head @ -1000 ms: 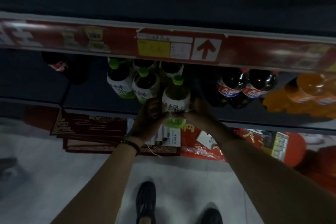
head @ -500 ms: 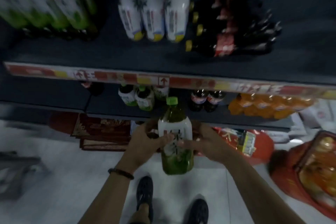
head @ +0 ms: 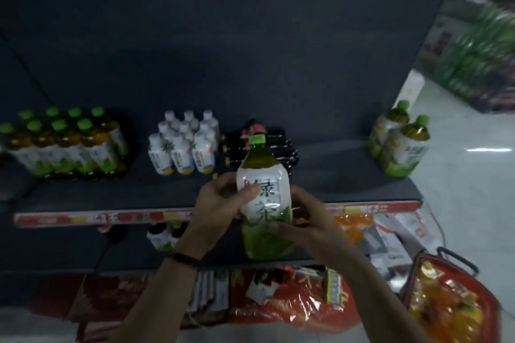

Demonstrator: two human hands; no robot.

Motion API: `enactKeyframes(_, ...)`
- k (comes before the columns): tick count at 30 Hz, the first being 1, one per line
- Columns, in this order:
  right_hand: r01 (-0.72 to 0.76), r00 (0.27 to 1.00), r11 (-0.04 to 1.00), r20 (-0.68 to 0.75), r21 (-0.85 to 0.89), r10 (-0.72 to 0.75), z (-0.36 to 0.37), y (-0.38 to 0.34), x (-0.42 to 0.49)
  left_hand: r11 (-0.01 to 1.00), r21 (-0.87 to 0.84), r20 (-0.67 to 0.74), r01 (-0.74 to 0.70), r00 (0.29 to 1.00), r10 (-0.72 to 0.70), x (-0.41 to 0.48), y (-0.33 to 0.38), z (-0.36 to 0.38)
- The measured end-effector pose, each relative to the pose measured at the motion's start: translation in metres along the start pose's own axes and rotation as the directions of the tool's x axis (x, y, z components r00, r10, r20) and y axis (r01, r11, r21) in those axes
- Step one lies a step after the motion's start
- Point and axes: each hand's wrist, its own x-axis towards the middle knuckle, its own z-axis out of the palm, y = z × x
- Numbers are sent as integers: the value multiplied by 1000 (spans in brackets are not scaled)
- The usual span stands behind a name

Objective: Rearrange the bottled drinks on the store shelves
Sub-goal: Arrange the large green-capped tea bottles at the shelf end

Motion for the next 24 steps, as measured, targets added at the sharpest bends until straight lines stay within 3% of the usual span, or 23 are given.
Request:
enactKeyframes(5,98,980,995,-179,30,-92,-47,-20,20,999,45,178,-20,984,11,43,34,43)
enactKeyframes(11,144,948,983,-269,-112,-170,-88,-27,51,994,76,283,-73,958,49,121,47,89)
enactKeyframes(16,-38,873,954,-474,-299,-114,-117,-8,76,989,65,387,-131,917,96,186,28,130)
enactKeyframes(19,-186,800,948,-600,-260,-8,-135,10,92,979,115,409,-165,906,105,220,7,160)
enactKeyframes(24,-289,778,944,-614,-159,134,-160,30,113,979,150,402,-138,913,67,258,-29,204)
